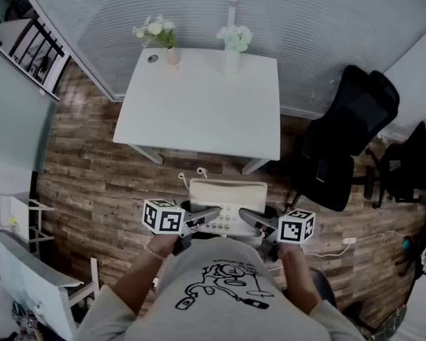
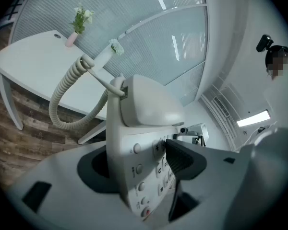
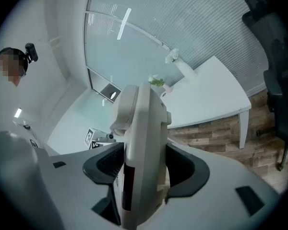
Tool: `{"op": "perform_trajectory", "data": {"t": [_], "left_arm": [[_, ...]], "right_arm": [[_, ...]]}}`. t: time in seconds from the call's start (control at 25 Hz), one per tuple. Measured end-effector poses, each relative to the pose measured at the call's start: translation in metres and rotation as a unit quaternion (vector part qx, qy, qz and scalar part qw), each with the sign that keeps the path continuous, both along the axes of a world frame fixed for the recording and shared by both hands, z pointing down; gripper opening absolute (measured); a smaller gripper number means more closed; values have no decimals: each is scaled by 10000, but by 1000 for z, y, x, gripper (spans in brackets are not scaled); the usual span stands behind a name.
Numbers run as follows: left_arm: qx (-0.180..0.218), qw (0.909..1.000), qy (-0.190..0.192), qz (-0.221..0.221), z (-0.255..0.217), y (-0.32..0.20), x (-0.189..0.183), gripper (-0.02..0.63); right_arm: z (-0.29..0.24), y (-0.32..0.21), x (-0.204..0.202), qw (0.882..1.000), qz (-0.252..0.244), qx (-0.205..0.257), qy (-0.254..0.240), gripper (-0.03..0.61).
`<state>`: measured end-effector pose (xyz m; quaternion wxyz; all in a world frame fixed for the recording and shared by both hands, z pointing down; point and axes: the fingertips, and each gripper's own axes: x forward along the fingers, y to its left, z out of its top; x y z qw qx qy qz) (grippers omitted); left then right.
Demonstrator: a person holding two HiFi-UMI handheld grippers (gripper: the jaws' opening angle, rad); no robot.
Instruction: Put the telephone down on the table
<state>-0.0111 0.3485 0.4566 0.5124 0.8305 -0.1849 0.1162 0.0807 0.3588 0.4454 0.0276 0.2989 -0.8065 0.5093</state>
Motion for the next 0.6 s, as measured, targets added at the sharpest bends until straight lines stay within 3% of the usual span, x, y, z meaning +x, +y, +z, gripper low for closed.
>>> {"op": "perform_trajectory", "data": {"t": [0.6], "left_arm": [[4,10000,-43,-53,-3,-3,14,290]], "right_arm": [[2,-4,13,10000,-96,18,-21,282]]}}
